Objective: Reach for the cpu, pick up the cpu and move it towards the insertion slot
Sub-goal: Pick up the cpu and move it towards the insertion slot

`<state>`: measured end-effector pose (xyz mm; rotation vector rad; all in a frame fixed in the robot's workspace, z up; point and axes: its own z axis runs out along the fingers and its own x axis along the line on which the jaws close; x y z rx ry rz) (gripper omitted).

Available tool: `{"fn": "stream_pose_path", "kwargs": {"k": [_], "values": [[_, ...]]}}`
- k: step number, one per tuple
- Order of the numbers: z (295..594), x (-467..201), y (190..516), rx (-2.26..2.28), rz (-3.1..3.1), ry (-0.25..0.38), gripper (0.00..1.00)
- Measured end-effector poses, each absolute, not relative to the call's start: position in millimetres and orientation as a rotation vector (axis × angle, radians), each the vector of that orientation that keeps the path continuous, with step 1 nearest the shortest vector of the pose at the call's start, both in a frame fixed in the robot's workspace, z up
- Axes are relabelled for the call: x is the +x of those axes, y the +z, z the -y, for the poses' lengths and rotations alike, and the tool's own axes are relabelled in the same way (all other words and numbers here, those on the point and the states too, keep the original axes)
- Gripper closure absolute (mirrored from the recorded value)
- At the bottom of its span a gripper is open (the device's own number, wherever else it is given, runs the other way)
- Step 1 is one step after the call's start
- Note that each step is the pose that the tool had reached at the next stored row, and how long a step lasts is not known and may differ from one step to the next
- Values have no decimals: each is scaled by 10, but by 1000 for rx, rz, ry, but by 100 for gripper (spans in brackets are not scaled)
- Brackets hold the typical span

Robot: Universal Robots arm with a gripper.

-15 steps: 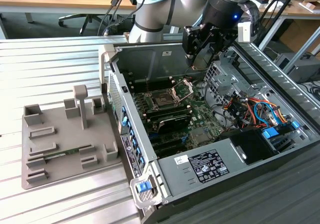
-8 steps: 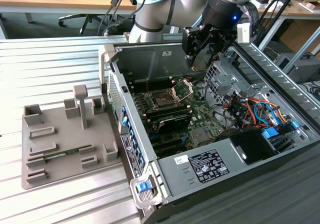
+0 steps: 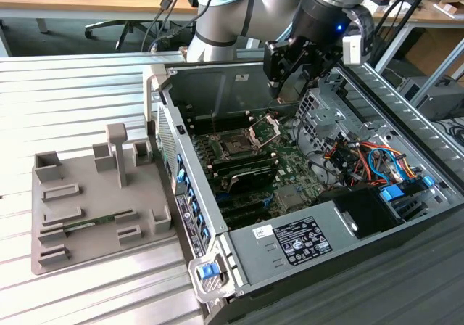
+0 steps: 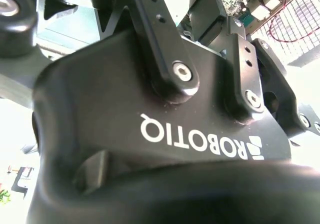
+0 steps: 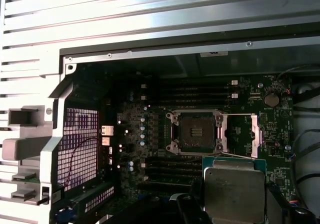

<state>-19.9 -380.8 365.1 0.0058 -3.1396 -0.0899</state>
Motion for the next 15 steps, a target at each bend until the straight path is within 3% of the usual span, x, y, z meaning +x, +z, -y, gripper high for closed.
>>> {"fn": "stream_pose_path", "kwargs": {"k": [15], "values": [[3807, -199, 3620, 6, 3140, -90, 45]]}}
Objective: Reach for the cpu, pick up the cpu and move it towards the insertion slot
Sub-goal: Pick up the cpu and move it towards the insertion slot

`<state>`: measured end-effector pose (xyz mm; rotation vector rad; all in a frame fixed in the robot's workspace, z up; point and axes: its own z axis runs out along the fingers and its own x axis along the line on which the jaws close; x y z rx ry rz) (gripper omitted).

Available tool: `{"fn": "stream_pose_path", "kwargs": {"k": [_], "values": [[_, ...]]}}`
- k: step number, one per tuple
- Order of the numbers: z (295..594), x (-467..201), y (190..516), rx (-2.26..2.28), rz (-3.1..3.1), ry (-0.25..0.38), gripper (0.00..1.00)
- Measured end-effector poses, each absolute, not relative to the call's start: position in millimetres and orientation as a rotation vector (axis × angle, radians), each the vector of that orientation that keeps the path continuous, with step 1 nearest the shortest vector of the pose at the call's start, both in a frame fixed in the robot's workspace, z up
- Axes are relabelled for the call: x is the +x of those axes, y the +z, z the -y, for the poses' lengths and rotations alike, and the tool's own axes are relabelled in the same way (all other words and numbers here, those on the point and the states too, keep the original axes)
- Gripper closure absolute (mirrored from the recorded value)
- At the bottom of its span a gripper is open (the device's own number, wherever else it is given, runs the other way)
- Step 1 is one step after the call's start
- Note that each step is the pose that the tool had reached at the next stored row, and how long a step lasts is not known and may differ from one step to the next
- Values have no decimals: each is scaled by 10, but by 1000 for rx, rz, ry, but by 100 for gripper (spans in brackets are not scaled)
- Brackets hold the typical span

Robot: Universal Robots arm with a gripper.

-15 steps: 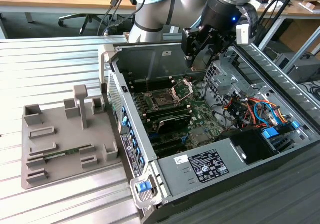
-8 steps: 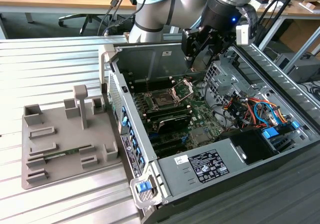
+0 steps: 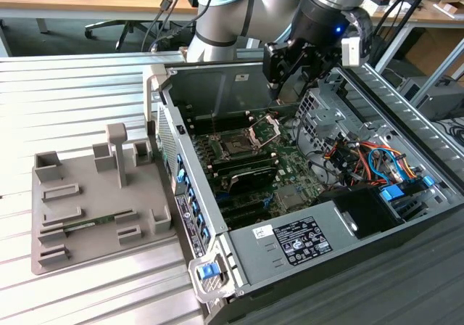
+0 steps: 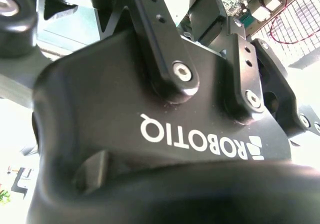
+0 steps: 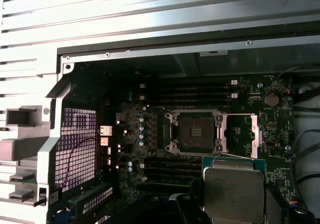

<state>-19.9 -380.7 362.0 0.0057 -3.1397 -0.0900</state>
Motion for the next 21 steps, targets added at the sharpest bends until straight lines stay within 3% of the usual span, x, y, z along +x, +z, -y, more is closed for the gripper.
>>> {"fn": "stream_pose_path", "kwargs": {"k": [21], "values": [[3806, -199, 3568, 6, 3140, -90, 45]]}}
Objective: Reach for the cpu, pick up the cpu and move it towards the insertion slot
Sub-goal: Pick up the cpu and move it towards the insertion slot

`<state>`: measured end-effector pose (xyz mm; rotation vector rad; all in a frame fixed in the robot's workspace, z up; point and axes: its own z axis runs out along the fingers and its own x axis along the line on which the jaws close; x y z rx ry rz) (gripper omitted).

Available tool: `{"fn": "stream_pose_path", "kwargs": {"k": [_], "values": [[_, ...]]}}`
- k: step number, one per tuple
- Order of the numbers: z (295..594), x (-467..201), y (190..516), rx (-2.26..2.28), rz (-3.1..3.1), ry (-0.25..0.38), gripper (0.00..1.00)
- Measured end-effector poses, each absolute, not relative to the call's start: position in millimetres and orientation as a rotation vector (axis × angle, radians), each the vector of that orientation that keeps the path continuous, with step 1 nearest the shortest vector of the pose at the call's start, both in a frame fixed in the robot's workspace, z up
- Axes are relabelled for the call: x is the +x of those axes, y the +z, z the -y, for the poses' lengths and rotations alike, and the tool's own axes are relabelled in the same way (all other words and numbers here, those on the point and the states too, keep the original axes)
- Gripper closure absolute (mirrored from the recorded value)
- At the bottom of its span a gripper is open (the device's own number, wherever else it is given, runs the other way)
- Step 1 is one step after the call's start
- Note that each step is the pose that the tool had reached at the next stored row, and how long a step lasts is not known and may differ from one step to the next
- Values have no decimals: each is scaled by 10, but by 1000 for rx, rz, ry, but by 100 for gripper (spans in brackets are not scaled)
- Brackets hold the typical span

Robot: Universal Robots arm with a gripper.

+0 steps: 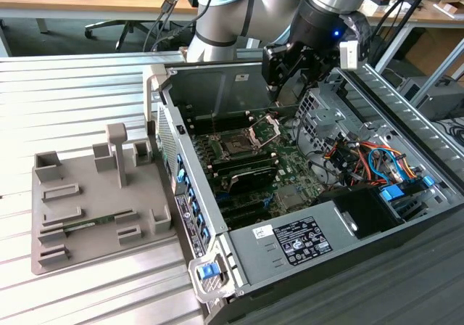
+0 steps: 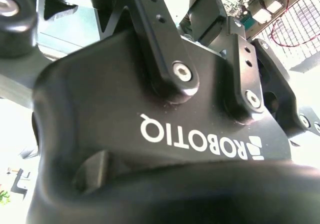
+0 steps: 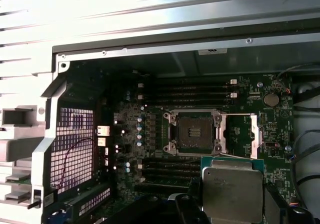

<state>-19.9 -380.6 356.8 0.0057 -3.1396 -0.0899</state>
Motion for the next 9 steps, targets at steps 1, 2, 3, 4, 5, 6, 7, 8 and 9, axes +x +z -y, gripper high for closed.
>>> {"fn": "stream_pose_path", "kwargs": {"k": [1, 2, 3, 4, 5, 6, 7, 8, 9], "values": [[3806, -199, 3567, 6, 3140, -90, 45], [3806, -200, 3564, 6, 3140, -90, 45], [3806, -199, 3561, 6, 3140, -90, 45], [3806, -199, 3560, 6, 3140, -90, 45], [3806, -200, 3557, 6, 3140, -90, 45], [3806, -199, 3554, 6, 3140, -90, 45], [3806, -199, 3552, 6, 3140, -90, 45], [3806, -199, 3549, 6, 3140, -90, 45], [3806, -200, 3547, 6, 3140, -90, 45]]}}
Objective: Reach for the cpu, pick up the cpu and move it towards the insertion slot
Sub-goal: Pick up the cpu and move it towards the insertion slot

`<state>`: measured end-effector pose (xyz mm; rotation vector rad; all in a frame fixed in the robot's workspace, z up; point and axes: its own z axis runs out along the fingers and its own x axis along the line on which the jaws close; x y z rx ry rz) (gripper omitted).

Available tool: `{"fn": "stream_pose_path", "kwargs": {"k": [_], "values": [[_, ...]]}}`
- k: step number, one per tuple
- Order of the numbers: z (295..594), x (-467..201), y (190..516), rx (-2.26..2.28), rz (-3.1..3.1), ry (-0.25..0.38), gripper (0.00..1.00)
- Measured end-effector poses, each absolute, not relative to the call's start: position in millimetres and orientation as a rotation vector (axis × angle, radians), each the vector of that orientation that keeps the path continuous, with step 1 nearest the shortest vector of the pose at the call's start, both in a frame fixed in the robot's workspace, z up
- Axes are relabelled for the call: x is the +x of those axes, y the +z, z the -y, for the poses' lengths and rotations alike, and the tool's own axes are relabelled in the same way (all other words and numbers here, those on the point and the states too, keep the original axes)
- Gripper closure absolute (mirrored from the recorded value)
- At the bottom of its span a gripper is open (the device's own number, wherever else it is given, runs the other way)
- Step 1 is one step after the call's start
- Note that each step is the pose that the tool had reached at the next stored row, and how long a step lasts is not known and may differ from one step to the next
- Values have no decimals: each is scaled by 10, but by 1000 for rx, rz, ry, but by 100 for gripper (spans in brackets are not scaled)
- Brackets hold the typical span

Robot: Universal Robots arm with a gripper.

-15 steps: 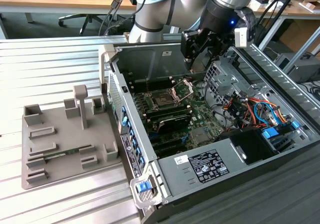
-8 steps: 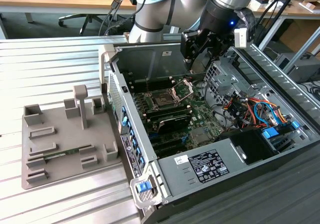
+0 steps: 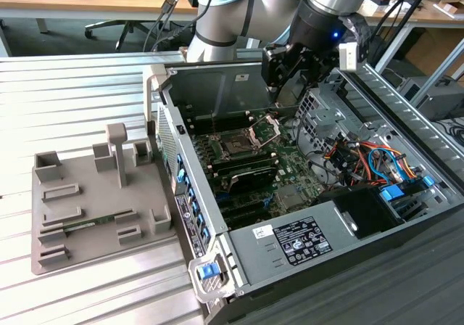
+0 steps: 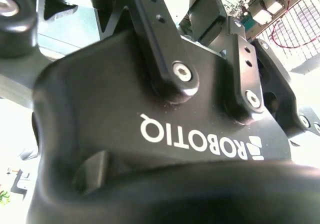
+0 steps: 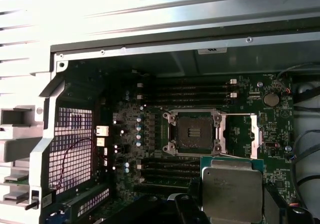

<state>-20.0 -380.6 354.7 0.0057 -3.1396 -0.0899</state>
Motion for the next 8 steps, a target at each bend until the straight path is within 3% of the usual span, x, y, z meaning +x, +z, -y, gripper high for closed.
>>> {"fn": "stream_pose_path", "kwargs": {"k": [8], "values": [[3805, -199, 3525, 6, 3140, -90, 45]]}}
